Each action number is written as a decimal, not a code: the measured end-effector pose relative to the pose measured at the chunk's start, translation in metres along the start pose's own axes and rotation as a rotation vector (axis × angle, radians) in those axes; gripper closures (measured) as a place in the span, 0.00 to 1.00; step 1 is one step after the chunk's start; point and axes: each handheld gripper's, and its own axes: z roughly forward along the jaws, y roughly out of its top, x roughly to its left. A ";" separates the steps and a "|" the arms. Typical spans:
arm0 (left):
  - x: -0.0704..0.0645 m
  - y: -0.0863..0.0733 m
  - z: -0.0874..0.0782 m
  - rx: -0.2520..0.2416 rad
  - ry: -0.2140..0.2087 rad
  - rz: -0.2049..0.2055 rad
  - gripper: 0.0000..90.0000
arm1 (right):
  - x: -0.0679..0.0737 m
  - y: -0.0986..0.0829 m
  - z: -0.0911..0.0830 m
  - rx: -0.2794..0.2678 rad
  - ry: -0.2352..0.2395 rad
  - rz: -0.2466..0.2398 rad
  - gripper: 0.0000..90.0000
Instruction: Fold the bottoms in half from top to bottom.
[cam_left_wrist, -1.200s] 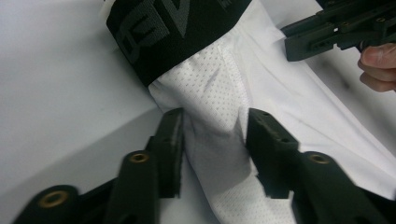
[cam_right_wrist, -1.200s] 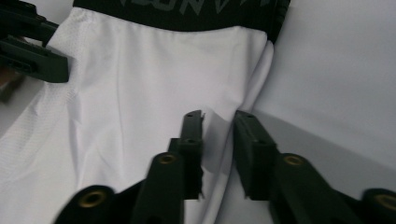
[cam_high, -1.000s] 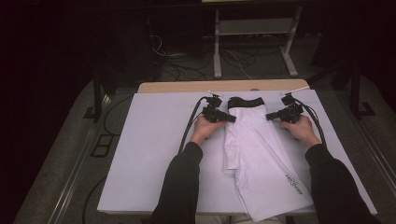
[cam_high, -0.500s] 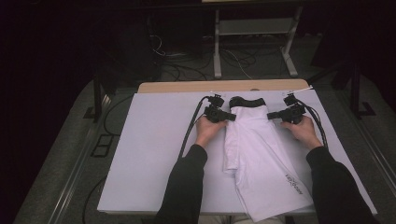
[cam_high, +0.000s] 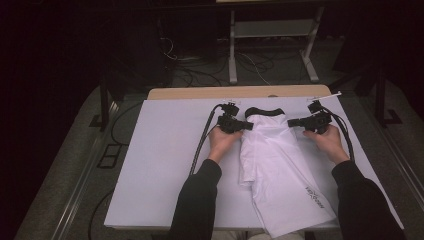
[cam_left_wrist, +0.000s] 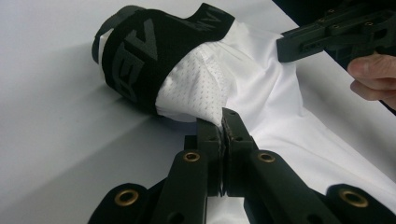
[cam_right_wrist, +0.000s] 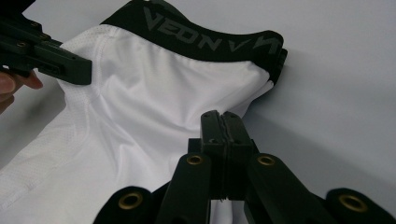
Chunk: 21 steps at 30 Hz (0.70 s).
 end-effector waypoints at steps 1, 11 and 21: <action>-0.001 0.000 -0.001 0.000 -0.001 0.003 0.97 | 0.001 0.000 -0.001 -0.001 0.000 -0.005 0.98; -0.011 -0.003 -0.008 -0.007 -0.023 0.013 0.97 | 0.007 -0.004 -0.008 -0.008 0.004 -0.022 0.98; -0.021 -0.005 -0.016 -0.009 -0.043 0.007 0.97 | 0.017 -0.008 -0.018 -0.011 0.002 -0.049 0.98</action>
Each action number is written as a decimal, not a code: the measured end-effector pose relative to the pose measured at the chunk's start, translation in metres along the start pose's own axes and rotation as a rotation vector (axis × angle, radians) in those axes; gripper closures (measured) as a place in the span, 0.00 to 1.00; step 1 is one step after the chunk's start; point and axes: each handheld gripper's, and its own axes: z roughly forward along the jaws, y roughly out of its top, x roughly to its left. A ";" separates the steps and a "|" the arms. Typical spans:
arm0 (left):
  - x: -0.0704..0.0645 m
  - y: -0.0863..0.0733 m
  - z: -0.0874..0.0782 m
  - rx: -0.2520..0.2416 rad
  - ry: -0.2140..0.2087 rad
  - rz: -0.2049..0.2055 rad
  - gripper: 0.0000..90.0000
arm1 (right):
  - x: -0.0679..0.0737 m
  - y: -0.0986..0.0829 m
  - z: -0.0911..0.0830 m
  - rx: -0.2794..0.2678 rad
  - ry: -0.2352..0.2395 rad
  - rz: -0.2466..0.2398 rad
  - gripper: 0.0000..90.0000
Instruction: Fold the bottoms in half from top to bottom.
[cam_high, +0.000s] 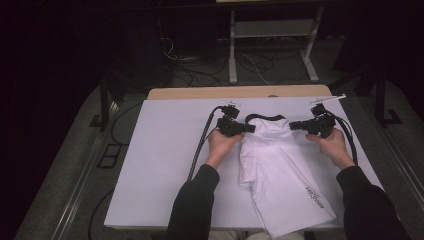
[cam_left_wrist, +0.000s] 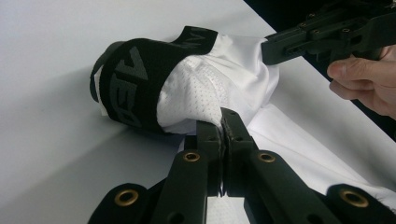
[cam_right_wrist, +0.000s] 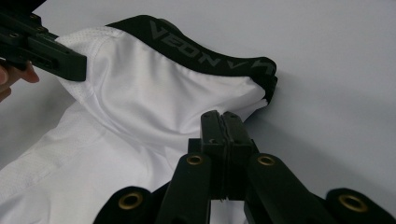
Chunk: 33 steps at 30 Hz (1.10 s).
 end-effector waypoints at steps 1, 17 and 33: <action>-0.001 0.000 -0.001 -0.003 -0.004 -0.002 0.97 | 0.001 0.000 -0.001 0.000 -0.001 -0.006 0.98; -0.022 -0.008 -0.010 -0.012 -0.052 -0.005 0.97 | 0.014 -0.008 -0.011 0.005 -0.007 -0.030 0.98; -0.041 -0.017 -0.015 -0.002 -0.079 -0.008 0.97 | 0.022 -0.021 -0.018 -0.005 0.009 -0.030 0.98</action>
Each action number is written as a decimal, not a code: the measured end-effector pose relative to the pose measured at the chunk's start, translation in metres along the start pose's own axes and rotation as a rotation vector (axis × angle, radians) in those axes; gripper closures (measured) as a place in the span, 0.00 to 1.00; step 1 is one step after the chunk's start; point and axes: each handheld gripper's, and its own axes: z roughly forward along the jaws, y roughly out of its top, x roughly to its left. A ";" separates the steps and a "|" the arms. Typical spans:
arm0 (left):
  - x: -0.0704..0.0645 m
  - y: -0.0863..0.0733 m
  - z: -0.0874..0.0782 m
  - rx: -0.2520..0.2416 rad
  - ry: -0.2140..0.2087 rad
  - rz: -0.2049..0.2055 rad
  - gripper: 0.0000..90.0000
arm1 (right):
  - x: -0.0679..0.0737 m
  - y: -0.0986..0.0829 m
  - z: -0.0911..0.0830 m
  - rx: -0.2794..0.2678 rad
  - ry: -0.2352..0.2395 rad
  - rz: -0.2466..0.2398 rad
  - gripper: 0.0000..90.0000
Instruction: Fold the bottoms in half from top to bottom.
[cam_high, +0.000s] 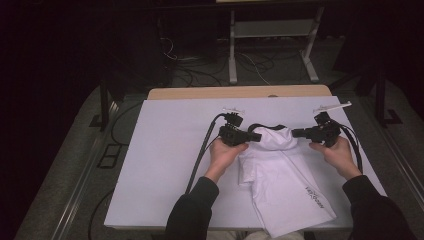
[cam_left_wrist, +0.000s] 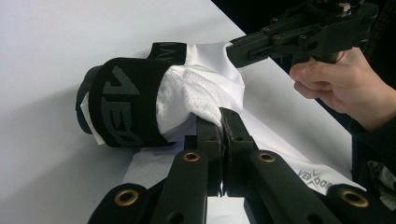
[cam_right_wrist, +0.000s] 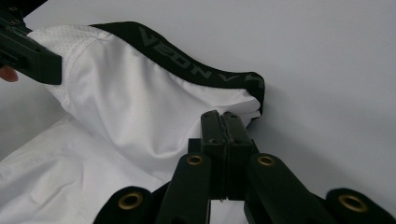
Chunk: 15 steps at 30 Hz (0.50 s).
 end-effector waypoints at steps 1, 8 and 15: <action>-0.001 0.000 -0.001 0.003 -0.002 0.001 0.97 | 0.000 -0.001 -0.001 0.001 0.003 -0.003 0.98; -0.009 -0.002 -0.004 0.009 -0.022 0.001 0.97 | 0.003 -0.005 -0.008 0.003 0.023 -0.004 0.98; -0.014 -0.010 -0.005 0.002 -0.044 0.000 0.97 | 0.005 -0.009 -0.014 0.003 0.051 -0.004 0.98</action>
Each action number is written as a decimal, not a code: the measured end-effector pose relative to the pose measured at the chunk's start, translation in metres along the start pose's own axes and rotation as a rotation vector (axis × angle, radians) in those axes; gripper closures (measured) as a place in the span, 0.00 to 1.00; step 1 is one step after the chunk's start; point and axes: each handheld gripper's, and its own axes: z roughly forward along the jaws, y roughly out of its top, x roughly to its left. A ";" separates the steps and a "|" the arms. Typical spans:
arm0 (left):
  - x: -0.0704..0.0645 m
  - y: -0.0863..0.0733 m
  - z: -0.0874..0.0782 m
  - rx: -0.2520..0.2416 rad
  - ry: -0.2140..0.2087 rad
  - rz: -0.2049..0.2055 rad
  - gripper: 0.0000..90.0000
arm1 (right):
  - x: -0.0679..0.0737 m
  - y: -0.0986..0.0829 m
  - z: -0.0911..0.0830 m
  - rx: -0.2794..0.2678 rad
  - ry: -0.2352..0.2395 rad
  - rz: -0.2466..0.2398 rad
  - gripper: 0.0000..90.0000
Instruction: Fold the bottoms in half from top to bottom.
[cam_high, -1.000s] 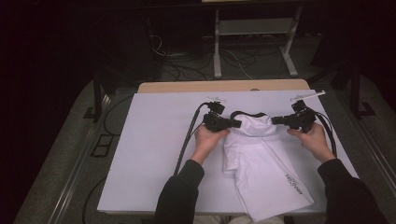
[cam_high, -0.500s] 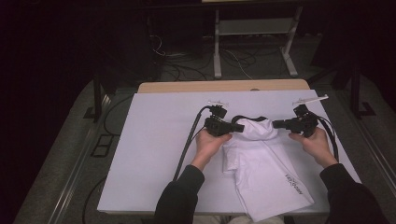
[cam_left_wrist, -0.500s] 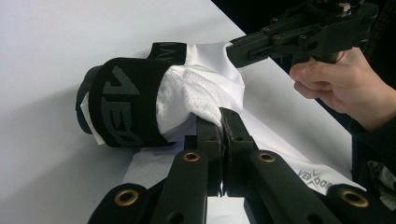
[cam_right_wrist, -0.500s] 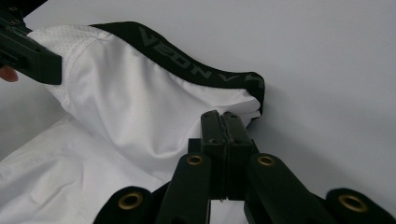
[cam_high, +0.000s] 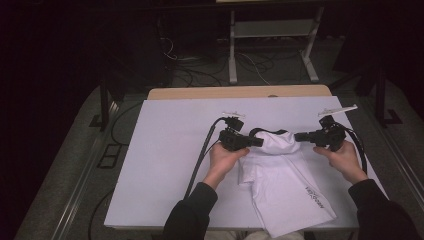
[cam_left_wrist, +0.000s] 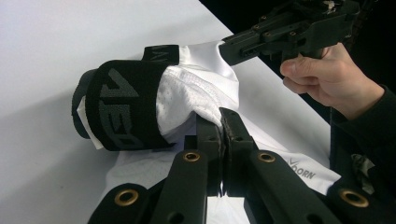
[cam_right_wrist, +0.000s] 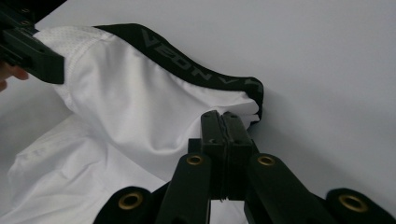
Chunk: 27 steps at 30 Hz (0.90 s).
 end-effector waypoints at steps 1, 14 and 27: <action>-0.001 -0.001 0.000 -0.002 -0.006 -0.004 0.97 | 0.001 -0.001 -0.001 0.003 0.005 -0.006 0.98; -0.021 -0.013 0.004 -0.007 -0.087 -0.008 0.97 | 0.001 -0.012 -0.009 0.014 0.013 -0.001 0.98; -0.036 -0.029 0.011 -0.001 -0.123 0.008 0.97 | 0.006 -0.024 -0.016 0.034 0.015 -0.016 0.98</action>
